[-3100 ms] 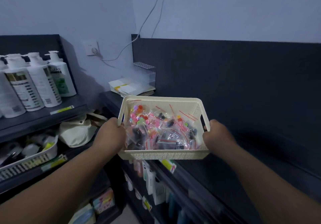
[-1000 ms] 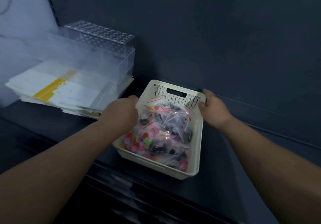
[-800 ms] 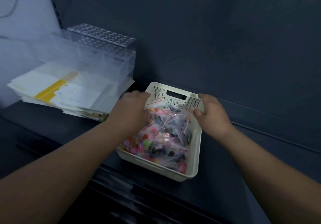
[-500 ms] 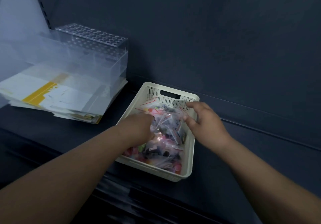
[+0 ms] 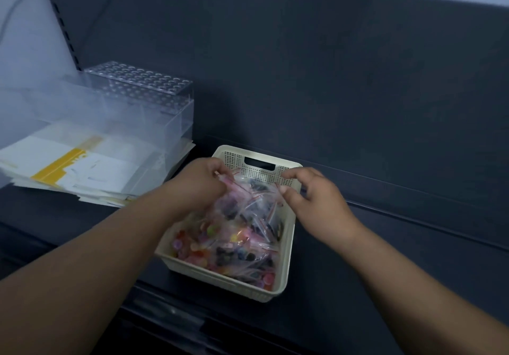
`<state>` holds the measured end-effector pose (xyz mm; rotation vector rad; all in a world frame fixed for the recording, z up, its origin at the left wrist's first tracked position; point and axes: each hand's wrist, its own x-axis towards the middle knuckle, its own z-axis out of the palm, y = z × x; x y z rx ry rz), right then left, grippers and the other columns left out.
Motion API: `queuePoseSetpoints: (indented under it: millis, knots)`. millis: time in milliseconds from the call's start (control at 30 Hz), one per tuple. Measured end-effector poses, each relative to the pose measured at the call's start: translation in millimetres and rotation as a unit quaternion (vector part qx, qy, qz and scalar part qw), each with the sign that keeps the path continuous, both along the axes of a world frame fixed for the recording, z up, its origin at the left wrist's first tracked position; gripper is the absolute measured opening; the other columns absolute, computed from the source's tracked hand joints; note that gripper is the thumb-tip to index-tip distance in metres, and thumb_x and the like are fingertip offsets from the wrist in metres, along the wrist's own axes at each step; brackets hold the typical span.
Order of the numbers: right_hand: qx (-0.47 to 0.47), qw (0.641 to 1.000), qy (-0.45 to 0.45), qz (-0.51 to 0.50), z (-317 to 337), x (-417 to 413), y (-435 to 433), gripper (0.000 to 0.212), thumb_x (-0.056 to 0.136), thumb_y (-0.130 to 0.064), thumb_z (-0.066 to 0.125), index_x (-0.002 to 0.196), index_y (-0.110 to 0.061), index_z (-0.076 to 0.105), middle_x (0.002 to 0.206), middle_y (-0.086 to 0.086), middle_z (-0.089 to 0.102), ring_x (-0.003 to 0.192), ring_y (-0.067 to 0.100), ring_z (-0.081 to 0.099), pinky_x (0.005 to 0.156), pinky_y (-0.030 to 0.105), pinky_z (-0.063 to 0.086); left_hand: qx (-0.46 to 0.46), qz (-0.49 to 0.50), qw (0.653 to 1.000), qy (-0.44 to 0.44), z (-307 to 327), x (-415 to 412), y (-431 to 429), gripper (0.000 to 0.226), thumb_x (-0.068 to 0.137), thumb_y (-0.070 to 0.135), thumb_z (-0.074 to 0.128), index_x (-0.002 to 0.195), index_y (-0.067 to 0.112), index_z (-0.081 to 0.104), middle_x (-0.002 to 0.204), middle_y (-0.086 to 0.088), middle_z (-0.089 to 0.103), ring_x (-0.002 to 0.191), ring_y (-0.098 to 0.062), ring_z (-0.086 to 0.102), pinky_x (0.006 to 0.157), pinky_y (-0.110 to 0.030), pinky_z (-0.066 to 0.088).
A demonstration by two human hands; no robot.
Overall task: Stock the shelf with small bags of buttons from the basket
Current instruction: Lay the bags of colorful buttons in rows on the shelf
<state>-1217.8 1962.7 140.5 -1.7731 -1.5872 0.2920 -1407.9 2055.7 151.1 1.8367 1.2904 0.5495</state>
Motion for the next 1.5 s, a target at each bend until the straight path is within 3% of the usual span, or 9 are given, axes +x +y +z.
queuePoseSetpoints:
  millis: [133,233,367,633,900,1033,1200,1300,1500]
  knots:
    - [0.001,1.000,0.020,0.013,6.4,7.0,-5.4,0.022,0.089,-0.026,0.061,0.111,-0.023,0.062,0.107,-0.014,0.053,0.085,-0.002,0.052,0.075,0.001,0.033,-0.030,0.018,0.998,-0.044,13.0,2.7,-1.0,0.015,0.087,0.005,0.059,0.093,0.018,0.063,0.083,-0.016,0.065,0.067,-0.027,0.061,0.059,-0.031,0.051]
    - [-0.007,0.998,0.060,0.024,8.2,14.1,-8.3,0.020,0.089,-0.025,0.061,0.109,-0.024,0.062,0.107,-0.008,0.059,0.090,0.008,0.056,0.078,0.009,0.039,-0.041,0.021,0.996,-0.079,19.8,9.8,-5.9,0.018,0.087,0.002,0.059,0.086,0.020,0.062,0.077,-0.013,0.062,0.065,-0.024,0.060,0.056,-0.030,0.052]
    - [-0.025,0.984,0.167,0.055,14.1,20.9,-11.4,0.017,0.088,-0.019,0.063,0.104,-0.023,0.062,0.094,-0.004,0.063,0.075,-0.002,0.057,0.071,0.011,0.044,-0.045,0.027,0.992,-0.115,27.2,26.0,-16.4,0.021,0.085,-0.001,0.061,0.084,0.020,0.063,0.077,-0.011,0.062,0.064,-0.021,0.059,0.053,-0.028,0.051]
    - [-0.077,0.962,0.248,0.083,22.8,27.4,-9.1,0.026,0.085,-0.018,0.064,0.112,-0.017,0.060,0.108,0.000,0.061,0.093,0.010,0.057,0.078,0.025,0.048,0.096,0.098,0.990,0.032,29.8,38.5,-33.6,0.021,0.073,0.005,0.074,0.071,0.013,0.055,0.070,-0.005,0.060,0.056,-0.018,0.057,0.052,-0.028,0.047]
    - [-0.085,0.947,0.290,0.106,27.6,30.3,-13.7,0.033,0.087,-0.020,0.063,0.119,-0.013,0.057,0.115,0.005,0.062,0.093,0.011,0.059,0.068,0.020,0.047,-0.050,0.151,0.973,-0.164,38.9,34.8,-41.8,0.009,0.082,0.005,0.068,0.085,0.008,0.059,0.084,-0.015,0.067,0.070,-0.023,0.064,0.064,-0.032,0.052]
    - [-0.126,0.890,0.427,0.098,30.5,37.8,-20.3,0.044,0.086,-0.029,0.065,0.125,-0.014,0.050,0.116,0.004,0.062,0.096,0.015,0.063,0.069,0.026,0.052,-0.112,0.100,0.964,-0.219,44.9,62.8,-53.4,0.010,0.084,0.003,0.065,0.080,0.010,0.058,0.076,-0.013,0.067,0.064,-0.022,0.064,0.062,-0.035,0.054]
    - [-0.125,0.850,0.506,0.071,28.6,67.3,-43.1,0.014,0.088,-0.007,0.061,0.101,-0.011,0.059,0.087,0.006,0.067,0.063,0.011,0.064,0.055,0.022,0.051,-0.163,0.041,0.952,-0.257,33.5,116.9,-72.3,0.013,0.083,0.002,0.065,0.078,0.011,0.058,0.064,-0.009,0.065,0.048,-0.017,0.060,0.046,-0.026,0.050]
    - [-0.110,0.845,0.523,0.030,23.3,93.2,-59.6,0.013,0.086,-0.003,0.061,0.087,-0.015,0.058,0.076,0.002,0.065,0.056,0.007,0.061,0.051,0.018,0.049,-0.229,0.006,0.925,-0.302,24.9,146.3,-85.5,0.009,0.083,0.008,0.065,0.086,0.006,0.056,0.066,-0.012,0.066,0.047,-0.020,0.062,0.041,-0.028,0.050]
    - [-0.058,0.838,0.539,-0.068,1.6,140.2,-95.0,0.016,0.086,-0.002,0.062,0.082,-0.016,0.056,0.077,0.001,0.066,0.063,0.010,0.062,0.053,0.019,0.050,-0.312,-0.059,0.905,-0.284,2.4,193.1,-115.5,0.014,0.085,-0.004,0.057,0.096,0.004,0.063,0.082,-0.012,0.068,0.066,-0.018,0.064,0.065,-0.032,0.055]
